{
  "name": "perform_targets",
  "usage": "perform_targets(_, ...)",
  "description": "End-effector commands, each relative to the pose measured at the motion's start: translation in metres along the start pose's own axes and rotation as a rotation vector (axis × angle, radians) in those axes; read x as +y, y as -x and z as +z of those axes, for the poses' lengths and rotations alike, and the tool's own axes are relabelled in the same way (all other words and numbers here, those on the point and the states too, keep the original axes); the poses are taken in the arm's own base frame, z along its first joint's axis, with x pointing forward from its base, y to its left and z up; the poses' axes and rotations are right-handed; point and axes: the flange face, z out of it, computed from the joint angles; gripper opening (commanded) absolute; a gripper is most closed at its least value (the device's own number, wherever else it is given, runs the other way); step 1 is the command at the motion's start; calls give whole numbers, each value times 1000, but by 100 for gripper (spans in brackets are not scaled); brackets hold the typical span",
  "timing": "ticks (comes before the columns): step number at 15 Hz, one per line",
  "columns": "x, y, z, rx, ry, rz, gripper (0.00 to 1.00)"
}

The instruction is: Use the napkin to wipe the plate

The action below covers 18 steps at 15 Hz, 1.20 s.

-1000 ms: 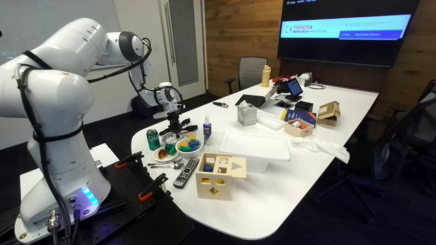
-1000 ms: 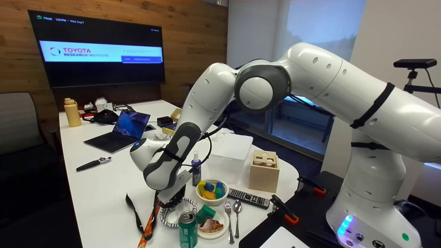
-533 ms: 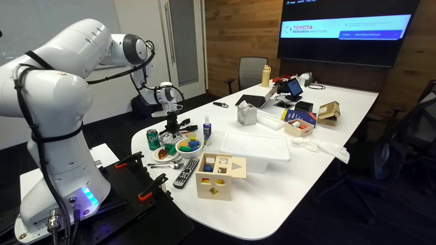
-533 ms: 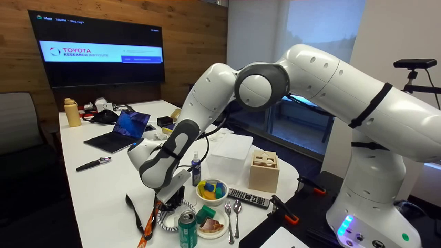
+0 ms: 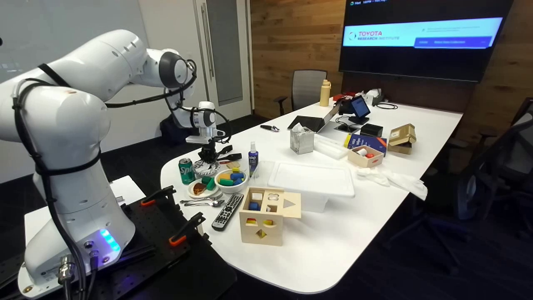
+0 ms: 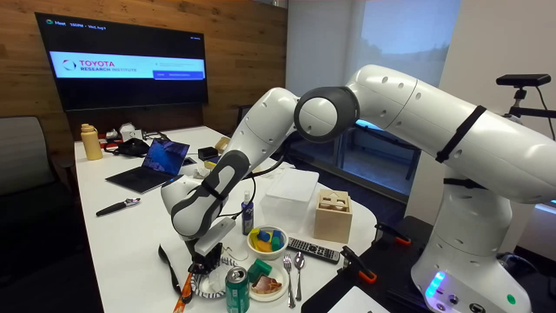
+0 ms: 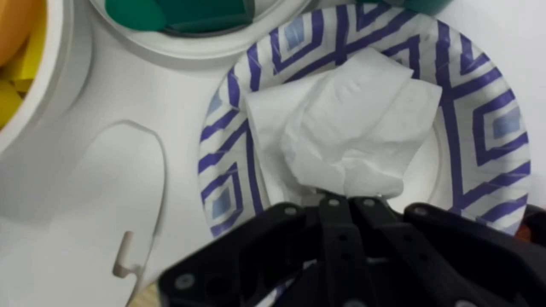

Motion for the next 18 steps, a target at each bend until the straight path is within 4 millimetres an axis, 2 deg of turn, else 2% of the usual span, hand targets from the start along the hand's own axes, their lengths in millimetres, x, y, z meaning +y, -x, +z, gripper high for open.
perform_targets(1, -6, -11, -2, 39, -91, -42, 0)
perform_targets(11, -32, -15, -27, 206, -185, -13, 0)
perform_targets(14, -34, -14, -31, 256, -160, 15, 0)
perform_targets(18, -30, -13, -33, 259, -22, 133, 0)
